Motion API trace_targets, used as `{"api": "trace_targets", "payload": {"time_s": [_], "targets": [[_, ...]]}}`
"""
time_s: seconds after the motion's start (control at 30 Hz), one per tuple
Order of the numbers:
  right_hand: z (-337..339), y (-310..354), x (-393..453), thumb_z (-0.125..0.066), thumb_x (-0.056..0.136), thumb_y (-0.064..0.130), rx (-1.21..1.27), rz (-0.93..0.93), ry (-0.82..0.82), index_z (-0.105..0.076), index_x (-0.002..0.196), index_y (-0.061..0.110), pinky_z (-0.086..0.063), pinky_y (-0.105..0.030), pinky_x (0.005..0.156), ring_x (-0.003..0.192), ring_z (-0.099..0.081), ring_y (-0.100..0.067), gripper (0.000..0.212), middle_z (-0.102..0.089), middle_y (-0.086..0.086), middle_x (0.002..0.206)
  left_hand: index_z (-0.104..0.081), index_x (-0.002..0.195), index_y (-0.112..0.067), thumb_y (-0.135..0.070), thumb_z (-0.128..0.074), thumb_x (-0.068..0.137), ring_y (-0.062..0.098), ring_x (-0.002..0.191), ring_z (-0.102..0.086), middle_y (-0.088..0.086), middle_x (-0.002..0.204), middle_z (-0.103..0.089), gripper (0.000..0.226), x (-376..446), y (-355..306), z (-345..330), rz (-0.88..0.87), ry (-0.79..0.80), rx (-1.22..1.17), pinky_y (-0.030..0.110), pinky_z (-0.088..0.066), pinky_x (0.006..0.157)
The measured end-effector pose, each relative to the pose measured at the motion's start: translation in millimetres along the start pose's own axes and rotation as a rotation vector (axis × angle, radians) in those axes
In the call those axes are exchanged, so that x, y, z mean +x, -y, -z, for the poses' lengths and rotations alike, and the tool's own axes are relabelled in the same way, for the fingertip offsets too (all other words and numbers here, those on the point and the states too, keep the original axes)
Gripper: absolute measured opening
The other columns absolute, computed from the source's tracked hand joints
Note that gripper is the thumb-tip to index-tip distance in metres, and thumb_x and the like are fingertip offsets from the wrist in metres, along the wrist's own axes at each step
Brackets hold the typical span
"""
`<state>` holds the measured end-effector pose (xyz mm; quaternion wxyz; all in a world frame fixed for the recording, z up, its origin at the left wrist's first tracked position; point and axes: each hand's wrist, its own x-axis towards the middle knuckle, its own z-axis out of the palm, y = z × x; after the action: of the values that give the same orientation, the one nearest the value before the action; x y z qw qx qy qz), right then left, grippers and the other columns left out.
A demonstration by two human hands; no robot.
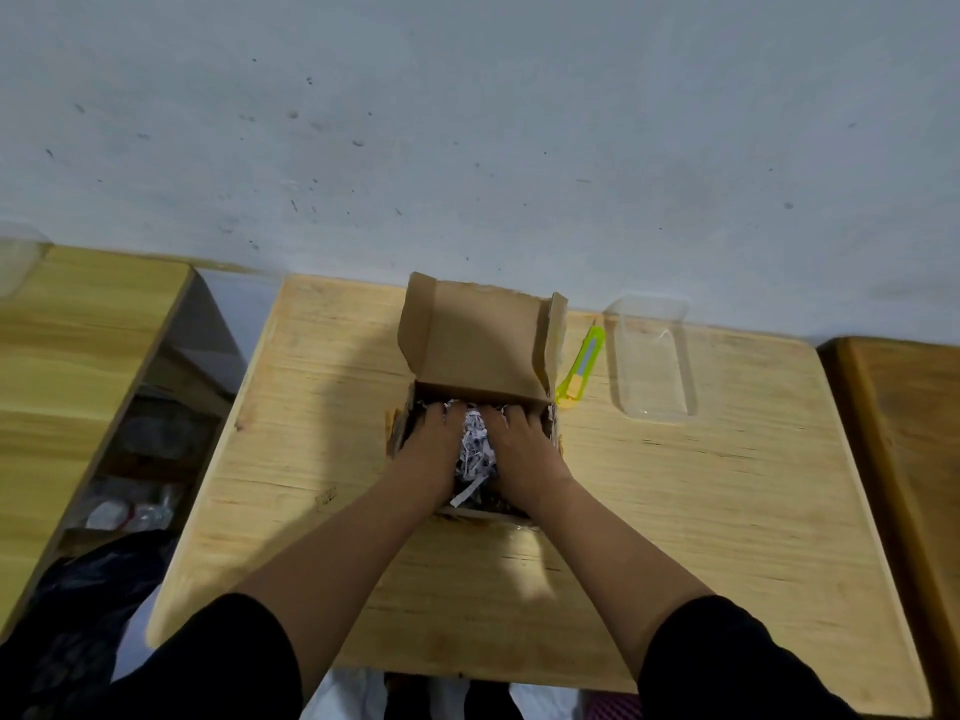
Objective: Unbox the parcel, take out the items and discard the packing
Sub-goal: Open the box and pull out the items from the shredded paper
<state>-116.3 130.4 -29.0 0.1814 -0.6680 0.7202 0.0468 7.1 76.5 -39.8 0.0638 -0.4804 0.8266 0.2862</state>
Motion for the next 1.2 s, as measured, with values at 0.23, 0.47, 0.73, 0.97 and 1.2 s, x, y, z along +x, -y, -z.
{"api": "trace_targets", "payload": {"time_s": [0.23,0.47,0.73,0.97,1.2], "targets": [[-7,-3,9,-0.063,0.078,0.015,0.153,-0.036,-0.041,-0.037,0.131,0.017,-0.047,-0.044,0.085,0.107,-0.050,-0.037,0.059,-0.049,-0.015,0.120,-0.031,0.137,-0.010,-0.028,-0.053,0.088,0.031,0.122,-0.032,0.013,0.140,-0.033,0.057,-1,-2,3,-0.130,-0.050,0.053,0.038,-0.034,0.103],[8,-11,0,-0.066,0.075,0.024,0.354,-0.012,-0.078,-0.057,0.107,0.010,-0.044,-0.033,0.074,0.095,-0.052,-0.031,0.036,-0.060,-0.016,0.102,-0.028,0.137,-0.009,-0.026,-0.071,0.073,0.034,0.120,-0.039,0.015,0.135,-0.032,0.078,-4,2,8,-0.075,0.007,-0.081,0.042,-0.042,0.099],[47,-13,-12,-0.078,0.062,0.022,0.411,-0.027,-0.071,-0.059,0.111,0.019,-0.045,-0.025,0.081,0.100,-0.056,-0.022,0.052,-0.058,-0.010,0.107,-0.026,0.136,-0.010,-0.035,-0.074,0.068,0.035,0.121,-0.036,0.016,0.133,-0.032,0.087,-8,-6,34,-0.127,0.013,-0.133,0.046,-0.038,0.101],[93,-5,-26,-0.080,0.061,0.015,0.337,0.010,-0.096,-0.061,0.107,0.021,-0.033,-0.017,0.068,0.090,-0.051,-0.015,0.050,-0.062,-0.008,0.100,-0.033,0.133,-0.010,-0.028,-0.082,0.063,0.024,0.125,-0.035,0.011,0.133,-0.038,0.087,-22,-16,79,-0.231,-0.008,-0.229,0.035,-0.034,0.106],[124,6,-44,-0.080,0.063,0.015,0.427,-0.035,-0.148,-0.055,0.127,0.020,-0.031,-0.015,0.076,0.105,-0.054,-0.026,0.068,-0.057,-0.014,0.111,-0.038,0.134,-0.010,-0.028,-0.084,0.062,0.024,0.122,-0.042,0.012,0.130,-0.044,0.087,-41,-20,112,-0.293,-0.059,-0.289,0.030,-0.036,0.101]]}}
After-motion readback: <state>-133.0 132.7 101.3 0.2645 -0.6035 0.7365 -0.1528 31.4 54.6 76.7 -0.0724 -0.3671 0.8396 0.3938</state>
